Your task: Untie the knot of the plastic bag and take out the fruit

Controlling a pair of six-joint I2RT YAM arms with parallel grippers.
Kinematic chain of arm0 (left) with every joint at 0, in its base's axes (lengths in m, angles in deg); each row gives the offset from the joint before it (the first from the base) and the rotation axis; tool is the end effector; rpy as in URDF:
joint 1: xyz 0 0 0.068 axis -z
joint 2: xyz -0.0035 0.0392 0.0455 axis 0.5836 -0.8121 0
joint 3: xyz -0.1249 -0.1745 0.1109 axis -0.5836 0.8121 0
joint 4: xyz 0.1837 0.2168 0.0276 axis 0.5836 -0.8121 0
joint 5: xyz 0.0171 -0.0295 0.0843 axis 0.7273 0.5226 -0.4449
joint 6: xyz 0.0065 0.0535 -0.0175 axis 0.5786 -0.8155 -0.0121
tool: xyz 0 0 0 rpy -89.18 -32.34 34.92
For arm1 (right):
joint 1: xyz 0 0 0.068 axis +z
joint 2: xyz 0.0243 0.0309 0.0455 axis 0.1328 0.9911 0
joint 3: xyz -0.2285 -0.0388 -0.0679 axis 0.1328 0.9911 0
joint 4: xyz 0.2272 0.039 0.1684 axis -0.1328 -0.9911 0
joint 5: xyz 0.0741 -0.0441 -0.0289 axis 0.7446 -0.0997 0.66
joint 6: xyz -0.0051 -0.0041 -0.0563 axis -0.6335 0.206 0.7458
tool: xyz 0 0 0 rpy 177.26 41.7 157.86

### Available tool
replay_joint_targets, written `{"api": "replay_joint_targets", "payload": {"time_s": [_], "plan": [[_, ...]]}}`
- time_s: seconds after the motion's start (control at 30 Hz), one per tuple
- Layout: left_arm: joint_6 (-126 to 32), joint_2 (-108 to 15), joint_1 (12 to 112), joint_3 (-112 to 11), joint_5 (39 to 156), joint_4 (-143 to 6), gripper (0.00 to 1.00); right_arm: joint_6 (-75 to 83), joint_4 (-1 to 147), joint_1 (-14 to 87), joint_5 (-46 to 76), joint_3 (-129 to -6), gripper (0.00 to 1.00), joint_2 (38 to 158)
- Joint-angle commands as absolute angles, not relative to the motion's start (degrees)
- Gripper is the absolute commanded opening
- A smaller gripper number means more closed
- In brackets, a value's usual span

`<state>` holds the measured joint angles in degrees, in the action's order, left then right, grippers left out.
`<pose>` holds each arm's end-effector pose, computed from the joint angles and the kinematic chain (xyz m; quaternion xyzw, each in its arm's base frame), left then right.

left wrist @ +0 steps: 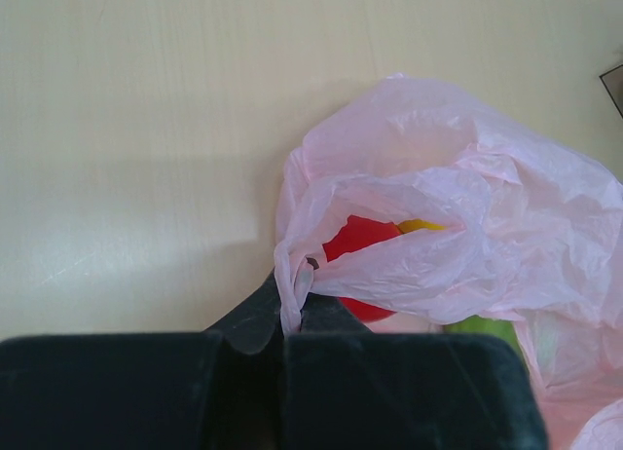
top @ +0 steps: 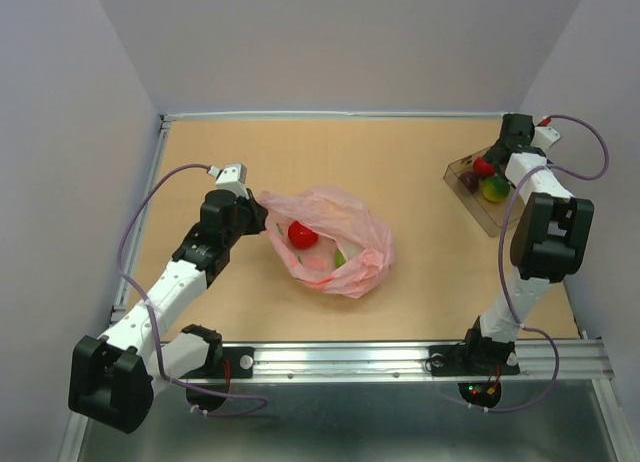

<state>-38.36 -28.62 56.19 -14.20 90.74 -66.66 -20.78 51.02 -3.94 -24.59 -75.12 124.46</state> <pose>0.2591 -0.0980 0.2321 0.0084 0.8063 -0.2165 0.5503 0.4208 -0.1073 0.1983 0.4222 0.7960 -0.1872 0.3912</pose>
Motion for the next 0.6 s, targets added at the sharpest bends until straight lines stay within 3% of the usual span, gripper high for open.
{"api": "replay_joint_targets", "payload": {"time_s": [0.0,0.23,0.57], "plan": [[-39.2,-28.8,56.0,-14.2,92.3,-63.5,0.0,-21.3,53.0,-4.1,-23.5,-76.2,1.0,120.6],[-39.1,-29.5,56.0,-14.1,92.7,-63.3,0.0,-14.5,53.1,6.0,-18.0,-71.1,1.0,110.6],[-39.1,-30.3,56.0,-14.1,92.4,-63.1,0.0,-6.3,53.0,42.9,-8.1,-64.9,0.92,99.2]]}}
